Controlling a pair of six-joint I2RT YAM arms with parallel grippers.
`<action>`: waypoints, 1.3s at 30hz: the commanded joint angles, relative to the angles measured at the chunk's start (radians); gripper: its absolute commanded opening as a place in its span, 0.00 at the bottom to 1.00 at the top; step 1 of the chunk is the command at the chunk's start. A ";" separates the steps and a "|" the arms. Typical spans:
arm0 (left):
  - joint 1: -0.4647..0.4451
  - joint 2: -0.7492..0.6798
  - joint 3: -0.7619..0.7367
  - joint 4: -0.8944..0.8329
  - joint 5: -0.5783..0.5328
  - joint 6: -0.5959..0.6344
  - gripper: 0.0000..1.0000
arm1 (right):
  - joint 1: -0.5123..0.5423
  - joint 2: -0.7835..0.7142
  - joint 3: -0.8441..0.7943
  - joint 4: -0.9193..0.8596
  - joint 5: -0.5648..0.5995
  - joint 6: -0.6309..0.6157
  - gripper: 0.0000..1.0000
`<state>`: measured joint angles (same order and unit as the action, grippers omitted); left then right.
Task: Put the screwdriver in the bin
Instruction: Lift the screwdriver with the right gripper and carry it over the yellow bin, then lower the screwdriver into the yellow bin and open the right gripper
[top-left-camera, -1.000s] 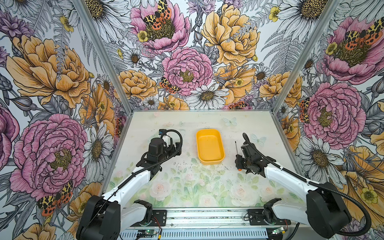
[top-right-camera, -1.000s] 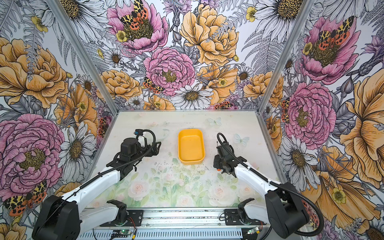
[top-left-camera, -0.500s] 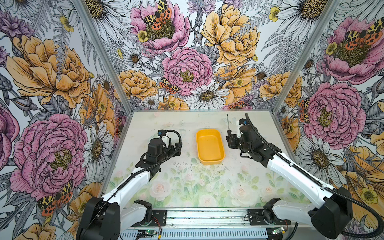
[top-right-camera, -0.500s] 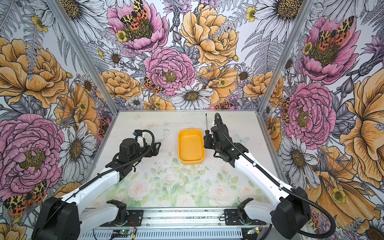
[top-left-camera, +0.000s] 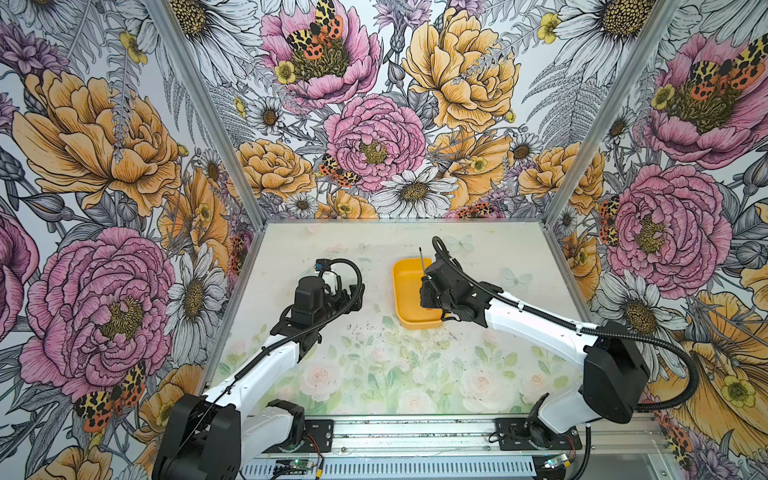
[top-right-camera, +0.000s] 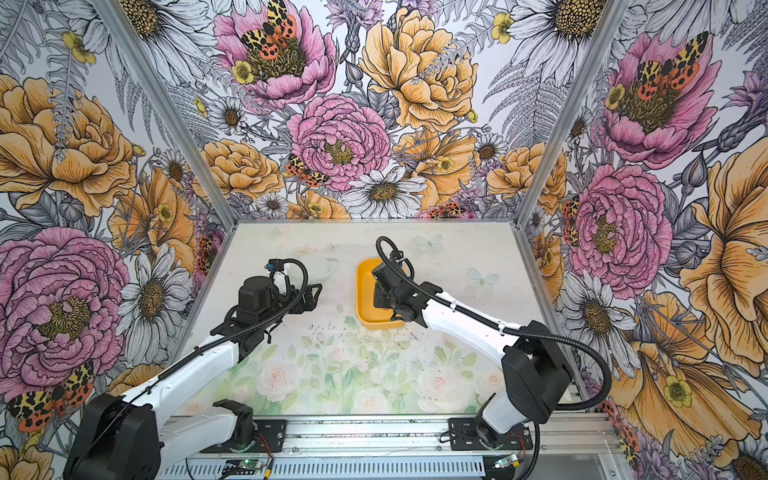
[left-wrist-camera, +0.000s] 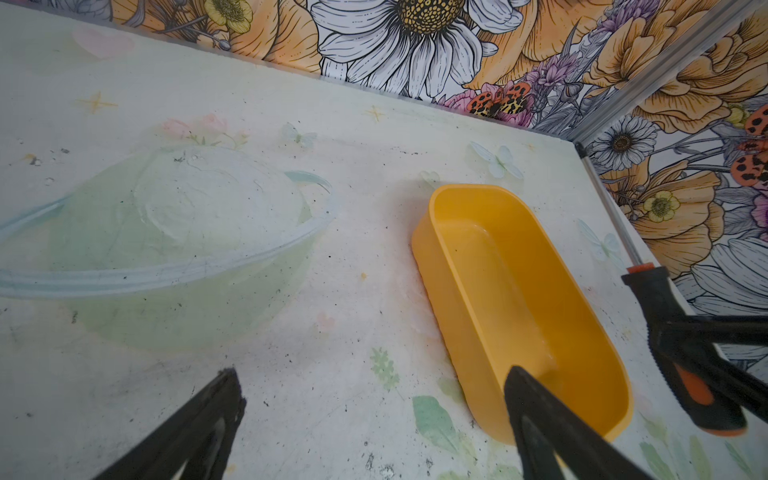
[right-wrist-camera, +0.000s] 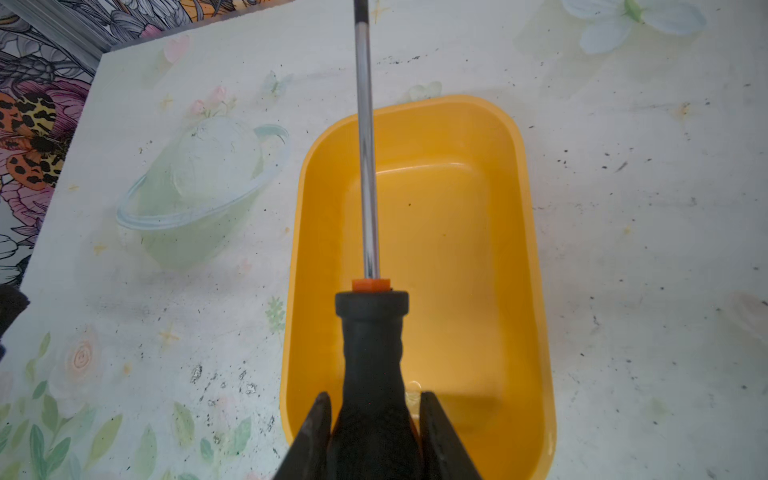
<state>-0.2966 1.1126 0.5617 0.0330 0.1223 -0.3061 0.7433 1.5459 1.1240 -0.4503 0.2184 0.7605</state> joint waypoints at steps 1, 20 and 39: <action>0.008 -0.012 -0.012 0.021 0.019 -0.024 0.99 | 0.008 0.026 0.040 0.011 0.057 0.048 0.00; 0.008 -0.004 -0.017 0.035 0.033 -0.035 0.99 | 0.009 0.188 0.079 0.011 0.089 0.051 0.00; 0.012 0.003 -0.011 0.019 0.031 -0.023 0.99 | 0.008 0.314 0.122 0.011 0.101 0.040 0.00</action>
<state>-0.2958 1.1126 0.5552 0.0486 0.1329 -0.3347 0.7471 1.8389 1.2049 -0.4541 0.2928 0.7963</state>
